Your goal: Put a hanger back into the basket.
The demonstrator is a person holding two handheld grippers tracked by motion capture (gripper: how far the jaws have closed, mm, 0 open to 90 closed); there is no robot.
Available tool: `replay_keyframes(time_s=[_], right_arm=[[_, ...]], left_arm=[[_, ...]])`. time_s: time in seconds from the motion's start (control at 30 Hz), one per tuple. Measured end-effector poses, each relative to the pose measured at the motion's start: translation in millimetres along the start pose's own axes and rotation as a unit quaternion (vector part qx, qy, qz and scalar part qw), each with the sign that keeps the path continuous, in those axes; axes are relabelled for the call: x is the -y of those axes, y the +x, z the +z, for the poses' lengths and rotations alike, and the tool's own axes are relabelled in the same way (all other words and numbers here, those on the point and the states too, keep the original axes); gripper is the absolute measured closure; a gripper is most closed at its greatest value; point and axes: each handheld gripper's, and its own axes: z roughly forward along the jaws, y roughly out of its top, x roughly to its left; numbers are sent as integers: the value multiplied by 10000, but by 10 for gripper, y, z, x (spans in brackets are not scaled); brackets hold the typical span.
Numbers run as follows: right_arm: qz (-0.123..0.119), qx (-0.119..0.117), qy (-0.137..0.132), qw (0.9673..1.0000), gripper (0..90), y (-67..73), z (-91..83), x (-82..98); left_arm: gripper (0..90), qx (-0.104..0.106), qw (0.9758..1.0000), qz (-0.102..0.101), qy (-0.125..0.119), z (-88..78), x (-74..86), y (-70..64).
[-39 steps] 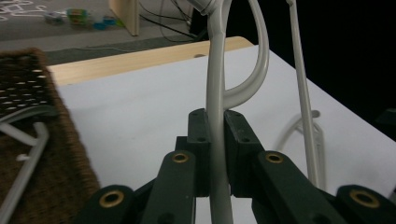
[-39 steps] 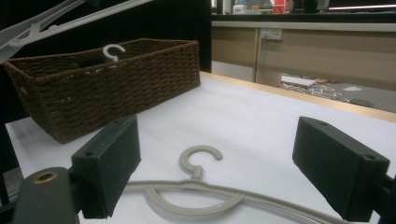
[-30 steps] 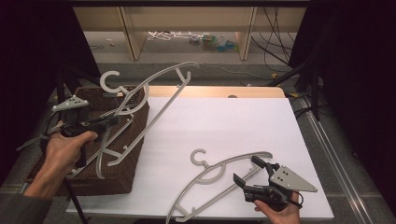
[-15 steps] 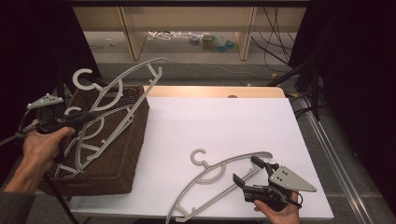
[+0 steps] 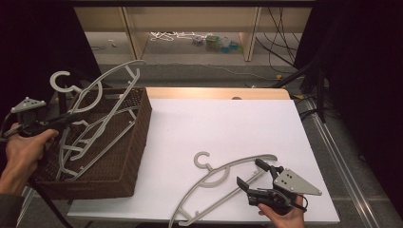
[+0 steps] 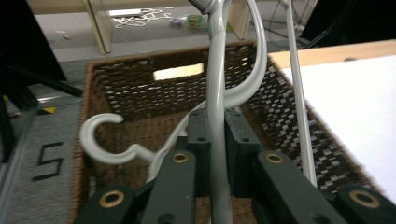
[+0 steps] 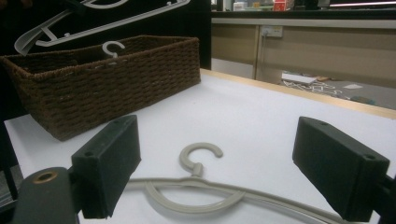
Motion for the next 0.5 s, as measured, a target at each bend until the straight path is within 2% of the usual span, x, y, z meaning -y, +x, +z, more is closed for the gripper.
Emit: replay_keyframes(time_s=[0.07,0.23,0.33,0.5], right_arm=[[1,12,61,10000,160,0,-7,-5],[3,4,4,10000,160,2,3,0],[11,-10,34,10000,160,2,3,0],[16,-5,24,10000,160,3,5,3]], left_arm=[[819,-75,10000,28,-10,2,23,55],[819,-183,9998,20,-28,6,71,183],[819,-218,9996,165,28,9,112,216],[819,-209,9994,280,69,15,205,255]])
